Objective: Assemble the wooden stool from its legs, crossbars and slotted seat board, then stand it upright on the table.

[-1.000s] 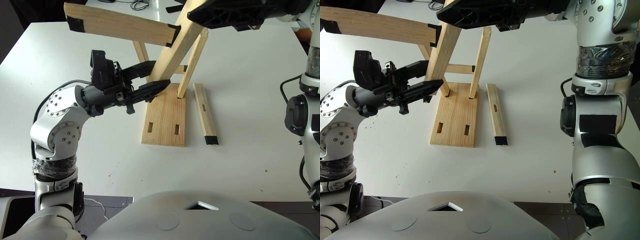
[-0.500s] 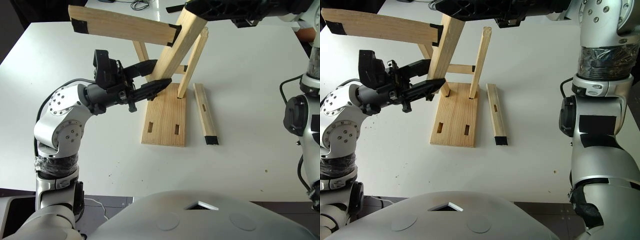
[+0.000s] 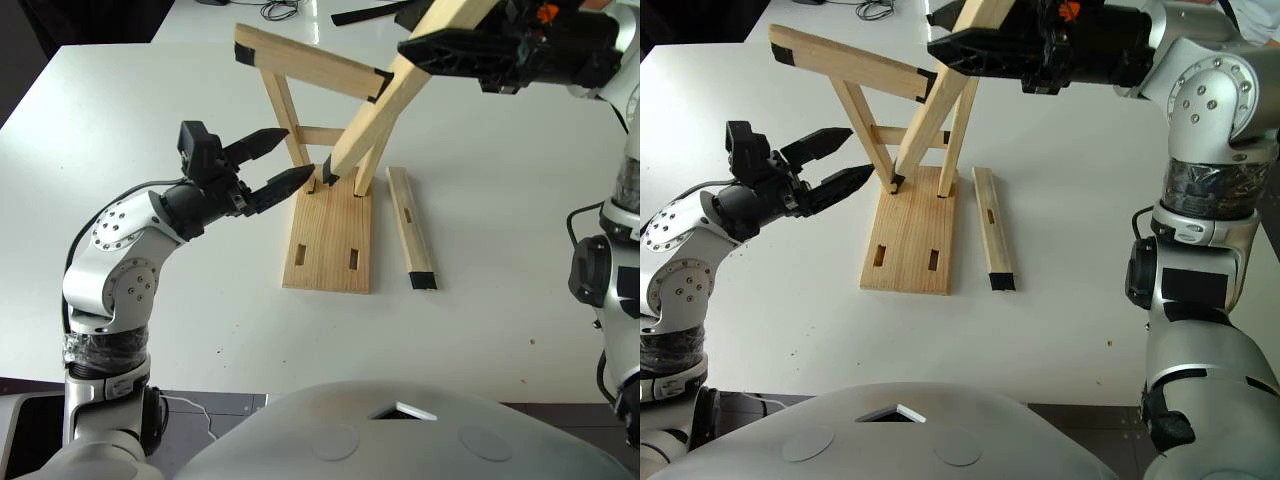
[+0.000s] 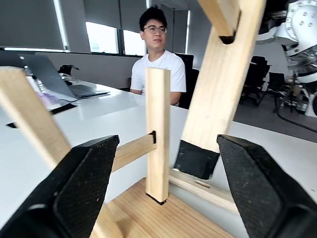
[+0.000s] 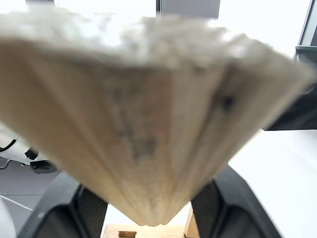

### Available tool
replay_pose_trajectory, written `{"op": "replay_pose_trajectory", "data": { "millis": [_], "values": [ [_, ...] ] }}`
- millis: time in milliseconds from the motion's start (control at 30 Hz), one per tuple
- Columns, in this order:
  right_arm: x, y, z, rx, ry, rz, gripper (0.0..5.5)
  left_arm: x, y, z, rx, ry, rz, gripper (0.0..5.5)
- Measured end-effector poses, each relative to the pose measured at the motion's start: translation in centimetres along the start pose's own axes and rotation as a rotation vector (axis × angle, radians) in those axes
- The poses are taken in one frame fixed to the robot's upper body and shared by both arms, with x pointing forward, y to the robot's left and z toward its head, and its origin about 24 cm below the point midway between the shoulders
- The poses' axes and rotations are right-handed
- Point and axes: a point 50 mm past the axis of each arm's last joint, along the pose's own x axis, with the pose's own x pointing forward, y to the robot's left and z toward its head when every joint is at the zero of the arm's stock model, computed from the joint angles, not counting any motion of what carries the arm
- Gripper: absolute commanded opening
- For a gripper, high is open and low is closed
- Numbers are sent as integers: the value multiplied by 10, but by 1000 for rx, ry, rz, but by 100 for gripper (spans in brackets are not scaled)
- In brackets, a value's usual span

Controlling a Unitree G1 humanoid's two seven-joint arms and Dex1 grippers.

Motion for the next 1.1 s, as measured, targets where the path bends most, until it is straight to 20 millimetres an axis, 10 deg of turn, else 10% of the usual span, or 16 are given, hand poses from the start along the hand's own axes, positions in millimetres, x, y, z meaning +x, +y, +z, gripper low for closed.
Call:
{"op": "replay_pose_trajectory", "data": {
  "millis": [433,1100],
  "values": [
    [-14,51,-74,25,105,-186,205,-53,15,-72,-346,-176,1015,367],
    [-4,72,-90,52,147,-122,205,-56,21,-79,-326,-190,1106,367]
  ]
}}
